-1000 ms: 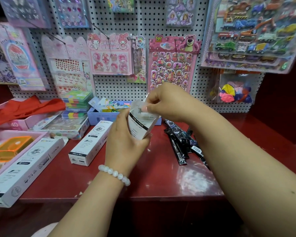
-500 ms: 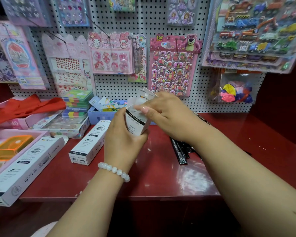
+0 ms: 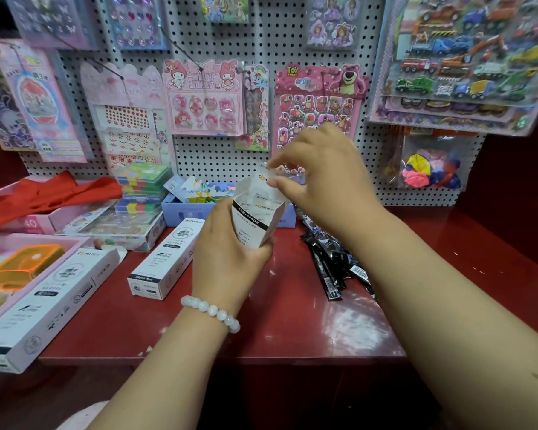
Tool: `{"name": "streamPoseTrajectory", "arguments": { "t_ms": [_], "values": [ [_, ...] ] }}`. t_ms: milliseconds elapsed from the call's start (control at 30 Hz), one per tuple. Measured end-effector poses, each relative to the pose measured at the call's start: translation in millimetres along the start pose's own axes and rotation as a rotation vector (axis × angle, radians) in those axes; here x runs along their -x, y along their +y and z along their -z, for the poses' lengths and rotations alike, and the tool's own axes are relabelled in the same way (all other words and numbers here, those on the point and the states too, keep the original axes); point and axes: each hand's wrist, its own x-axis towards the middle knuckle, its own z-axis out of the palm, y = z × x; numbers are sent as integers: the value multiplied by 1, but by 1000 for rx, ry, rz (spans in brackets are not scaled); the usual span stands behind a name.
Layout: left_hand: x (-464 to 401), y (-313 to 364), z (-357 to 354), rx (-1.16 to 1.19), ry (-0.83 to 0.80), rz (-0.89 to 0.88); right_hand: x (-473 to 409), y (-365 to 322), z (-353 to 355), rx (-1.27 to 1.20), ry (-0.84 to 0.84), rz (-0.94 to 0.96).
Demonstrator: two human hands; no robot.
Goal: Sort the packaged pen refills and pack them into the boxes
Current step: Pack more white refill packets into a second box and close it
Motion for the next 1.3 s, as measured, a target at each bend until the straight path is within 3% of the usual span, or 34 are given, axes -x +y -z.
{"name": "streamPoseTrajectory", "arguments": {
  "t_ms": [100,267,433,633,867,1000,1167,1300],
  "values": [
    [0,2,1,-15,-3,-13,-7,-10,2,51,-34,103],
    [2,3,-1,-34,-23,-44,-23,-7,10,184,-200,80],
    [3,5,-2,-47,-10,-65,-32,-9,11,203,-304,302],
    [2,3,-1,-40,6,-72,-27,-1,14,61,-412,25],
    [2,3,-1,-31,0,-59,-24,0,5,-138,-517,-174],
    [1,2,0,-17,17,-47,-19,2,7,-325,-465,-271],
    [1,1,-4,-41,10,-63,-12,0,-6,-233,-515,-365],
    [0,-1,-2,-28,16,-49,-9,-3,1,-390,-445,-446]
  ]
}}
